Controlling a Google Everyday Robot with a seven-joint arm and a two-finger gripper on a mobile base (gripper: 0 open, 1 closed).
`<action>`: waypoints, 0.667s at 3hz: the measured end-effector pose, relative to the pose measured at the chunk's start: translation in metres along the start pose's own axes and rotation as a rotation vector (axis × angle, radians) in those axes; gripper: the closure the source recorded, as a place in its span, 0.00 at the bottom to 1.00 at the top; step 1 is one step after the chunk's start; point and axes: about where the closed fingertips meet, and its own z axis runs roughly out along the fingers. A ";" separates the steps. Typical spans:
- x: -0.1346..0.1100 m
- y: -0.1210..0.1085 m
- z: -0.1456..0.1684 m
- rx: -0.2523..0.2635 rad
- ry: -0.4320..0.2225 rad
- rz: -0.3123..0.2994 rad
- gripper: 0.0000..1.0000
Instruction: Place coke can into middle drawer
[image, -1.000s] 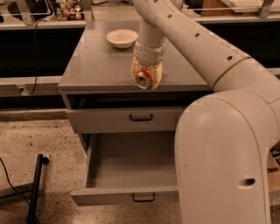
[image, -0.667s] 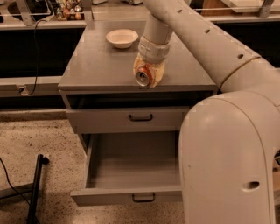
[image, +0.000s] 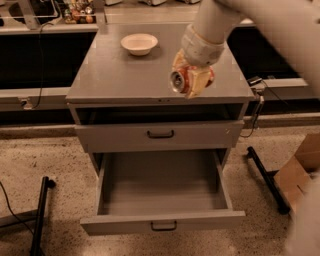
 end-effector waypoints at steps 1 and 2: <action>0.018 0.066 0.004 0.029 -0.077 0.323 1.00; 0.020 0.088 0.022 -0.020 -0.096 0.432 1.00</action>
Offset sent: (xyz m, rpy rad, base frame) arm -0.0364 -0.0379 -0.0188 0.1122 0.0786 -0.2341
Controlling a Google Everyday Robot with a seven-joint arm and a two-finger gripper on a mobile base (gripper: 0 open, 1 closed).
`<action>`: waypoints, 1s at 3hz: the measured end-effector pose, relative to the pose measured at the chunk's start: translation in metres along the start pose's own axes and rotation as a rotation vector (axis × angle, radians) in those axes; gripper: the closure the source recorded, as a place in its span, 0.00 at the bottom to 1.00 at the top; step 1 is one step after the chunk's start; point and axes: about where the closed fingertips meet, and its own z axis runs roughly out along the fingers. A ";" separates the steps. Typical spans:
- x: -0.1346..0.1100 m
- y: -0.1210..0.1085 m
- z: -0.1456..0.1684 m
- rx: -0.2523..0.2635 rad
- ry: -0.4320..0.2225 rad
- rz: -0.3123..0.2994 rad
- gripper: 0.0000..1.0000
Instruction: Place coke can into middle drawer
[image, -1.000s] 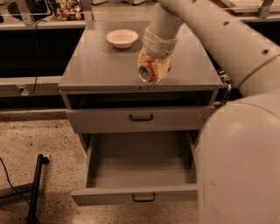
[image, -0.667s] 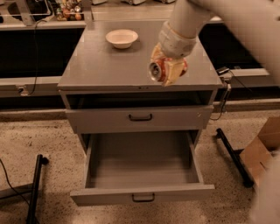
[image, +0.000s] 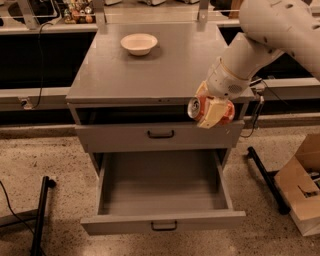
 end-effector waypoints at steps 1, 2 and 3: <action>0.010 -0.015 0.019 0.021 -0.052 0.061 1.00; 0.022 -0.011 0.086 0.005 -0.183 0.147 1.00; 0.012 -0.001 0.174 0.005 -0.312 0.149 1.00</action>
Offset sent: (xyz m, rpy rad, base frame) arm 0.0669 0.0594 -0.2138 0.4749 0.0247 -0.2478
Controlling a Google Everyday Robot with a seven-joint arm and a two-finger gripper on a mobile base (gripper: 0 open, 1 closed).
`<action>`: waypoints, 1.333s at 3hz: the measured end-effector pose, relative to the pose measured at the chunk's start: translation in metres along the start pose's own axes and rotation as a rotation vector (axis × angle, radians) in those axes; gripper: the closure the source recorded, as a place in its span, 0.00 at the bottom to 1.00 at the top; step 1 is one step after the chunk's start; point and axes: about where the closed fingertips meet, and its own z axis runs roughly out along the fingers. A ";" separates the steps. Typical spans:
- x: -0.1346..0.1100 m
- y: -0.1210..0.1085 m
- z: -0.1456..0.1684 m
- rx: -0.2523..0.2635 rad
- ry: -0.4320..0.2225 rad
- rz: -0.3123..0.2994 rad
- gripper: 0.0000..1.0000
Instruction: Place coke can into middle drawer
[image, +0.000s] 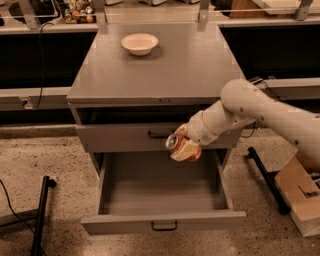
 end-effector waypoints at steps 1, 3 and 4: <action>-0.004 -0.018 0.007 0.065 -0.016 -0.004 1.00; 0.007 -0.019 0.065 0.027 -0.082 -0.016 1.00; 0.031 -0.018 0.114 0.017 -0.055 0.007 1.00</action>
Offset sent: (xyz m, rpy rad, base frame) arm 0.0212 0.0254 -0.0286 0.0614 -0.0118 0.0102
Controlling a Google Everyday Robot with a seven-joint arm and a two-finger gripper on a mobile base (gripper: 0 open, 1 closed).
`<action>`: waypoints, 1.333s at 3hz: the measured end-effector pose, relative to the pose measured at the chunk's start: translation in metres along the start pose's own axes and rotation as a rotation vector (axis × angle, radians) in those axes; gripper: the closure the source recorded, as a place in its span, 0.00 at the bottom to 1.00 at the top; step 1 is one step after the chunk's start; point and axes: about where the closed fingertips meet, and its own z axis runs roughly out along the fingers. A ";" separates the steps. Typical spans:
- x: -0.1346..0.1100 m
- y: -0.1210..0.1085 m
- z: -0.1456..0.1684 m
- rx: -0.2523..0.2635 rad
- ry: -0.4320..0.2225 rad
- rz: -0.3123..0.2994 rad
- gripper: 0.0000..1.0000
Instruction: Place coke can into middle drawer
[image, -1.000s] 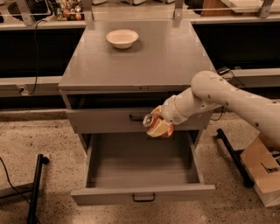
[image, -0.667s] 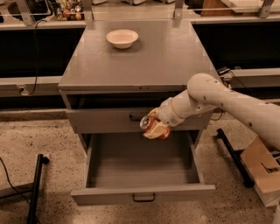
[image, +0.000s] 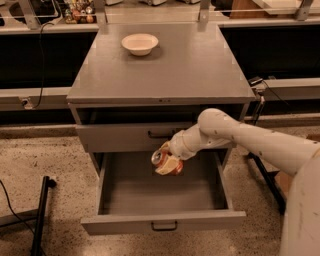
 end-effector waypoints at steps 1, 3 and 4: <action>0.055 0.011 0.033 0.014 0.097 0.120 1.00; 0.125 0.022 0.054 0.074 0.100 0.168 0.84; 0.125 0.024 0.056 0.068 0.101 0.159 0.60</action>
Offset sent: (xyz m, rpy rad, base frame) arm -0.0078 -0.0747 -0.1409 -0.1195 0.0729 -0.2887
